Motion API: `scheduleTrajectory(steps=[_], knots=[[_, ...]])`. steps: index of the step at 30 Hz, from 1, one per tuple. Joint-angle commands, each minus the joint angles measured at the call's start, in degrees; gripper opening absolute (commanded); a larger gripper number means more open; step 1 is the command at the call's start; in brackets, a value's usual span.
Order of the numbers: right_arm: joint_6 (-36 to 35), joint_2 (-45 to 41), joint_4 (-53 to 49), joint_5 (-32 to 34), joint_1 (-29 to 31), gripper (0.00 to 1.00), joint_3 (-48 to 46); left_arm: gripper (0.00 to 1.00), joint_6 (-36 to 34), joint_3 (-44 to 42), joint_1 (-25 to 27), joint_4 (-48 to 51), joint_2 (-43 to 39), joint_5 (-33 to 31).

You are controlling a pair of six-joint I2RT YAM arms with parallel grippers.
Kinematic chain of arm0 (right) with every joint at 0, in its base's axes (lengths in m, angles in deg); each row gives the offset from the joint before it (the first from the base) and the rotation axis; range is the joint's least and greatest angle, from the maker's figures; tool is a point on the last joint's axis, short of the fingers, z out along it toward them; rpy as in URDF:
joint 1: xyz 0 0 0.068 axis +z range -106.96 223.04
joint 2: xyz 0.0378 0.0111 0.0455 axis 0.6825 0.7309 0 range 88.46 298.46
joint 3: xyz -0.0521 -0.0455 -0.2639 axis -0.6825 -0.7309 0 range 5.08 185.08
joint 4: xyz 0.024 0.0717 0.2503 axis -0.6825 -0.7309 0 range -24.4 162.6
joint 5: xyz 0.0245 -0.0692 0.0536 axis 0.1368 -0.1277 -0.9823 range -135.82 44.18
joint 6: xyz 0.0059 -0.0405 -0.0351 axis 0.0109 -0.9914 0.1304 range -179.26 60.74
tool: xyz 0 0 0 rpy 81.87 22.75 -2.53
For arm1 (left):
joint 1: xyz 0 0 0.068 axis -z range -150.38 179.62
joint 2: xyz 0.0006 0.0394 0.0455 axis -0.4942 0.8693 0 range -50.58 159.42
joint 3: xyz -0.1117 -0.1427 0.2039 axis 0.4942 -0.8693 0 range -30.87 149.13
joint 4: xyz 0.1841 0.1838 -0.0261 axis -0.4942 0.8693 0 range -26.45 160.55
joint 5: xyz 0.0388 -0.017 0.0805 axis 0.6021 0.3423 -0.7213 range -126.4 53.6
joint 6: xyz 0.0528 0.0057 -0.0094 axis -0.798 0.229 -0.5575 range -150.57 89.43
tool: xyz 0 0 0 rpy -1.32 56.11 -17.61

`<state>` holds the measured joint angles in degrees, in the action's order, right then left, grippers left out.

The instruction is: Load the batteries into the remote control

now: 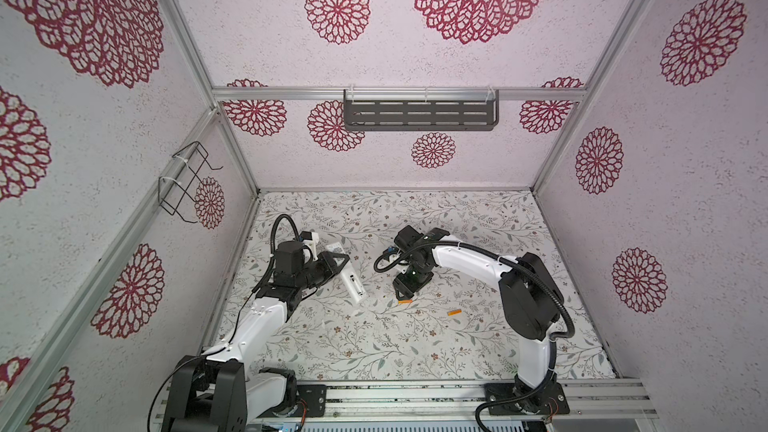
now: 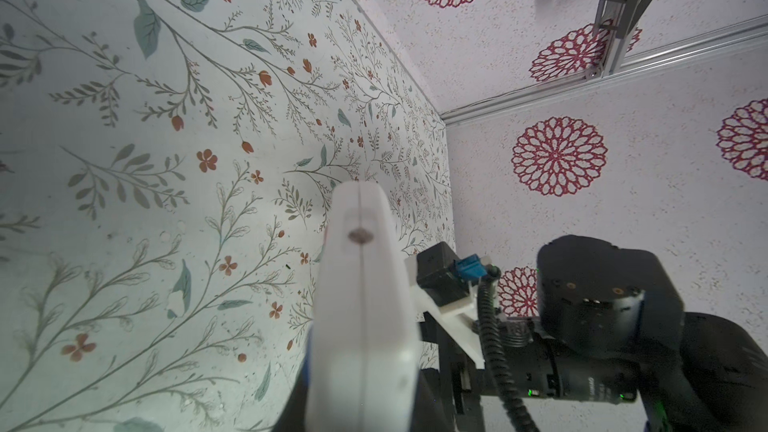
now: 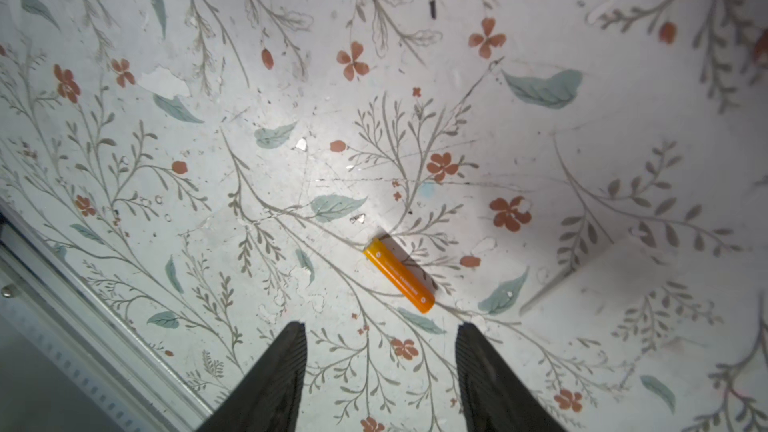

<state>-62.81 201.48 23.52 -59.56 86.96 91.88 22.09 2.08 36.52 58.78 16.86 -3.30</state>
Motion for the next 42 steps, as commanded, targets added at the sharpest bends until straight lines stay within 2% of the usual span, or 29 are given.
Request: scheduleTrajectory(steps=[1,10,15,25,29,34,37,42], knots=[[-6.1,1.2,-2.1,-0.5,-0.2,0.59,2.3,0.00,0.9,-0.1,-0.9,-0.8,-1.3,-0.4],[-9.4,5.1,-4.2,1.0,-0.1,0.55,3.3,0.00,1.2,0.0,-2.0,-1.4,-1.2,-0.2],[-10.8,6.2,-4.9,3.3,0.3,0.50,2.9,0.00,2.8,-0.5,-2.7,-4.0,-0.2,0.4],[-7.7,8.5,-4.1,5.5,2.4,0.39,3.8,0.00,3.8,0.1,-3.6,-5.5,1.4,1.4],[-6.7,8.6,-5.1,8.0,3.1,0.30,2.8,0.00,3.8,0.2,-3.9,-5.5,1.2,1.5],[-4.7,7.9,-5.6,10.5,3.2,0.15,1.2,0.00,3.7,0.4,-4.0,-5.3,1.3,1.7],[-2.0,7.3,-5.1,10.1,3.2,0.05,0.7,0.00,2.9,1.3,-4.0,-4.0,1.6,2.2],[4.4,4.3,-3.1,5.8,3.2,0.00,-0.2,0.00,1.9,2.2,-4.0,-2.8,1.9,2.5]])
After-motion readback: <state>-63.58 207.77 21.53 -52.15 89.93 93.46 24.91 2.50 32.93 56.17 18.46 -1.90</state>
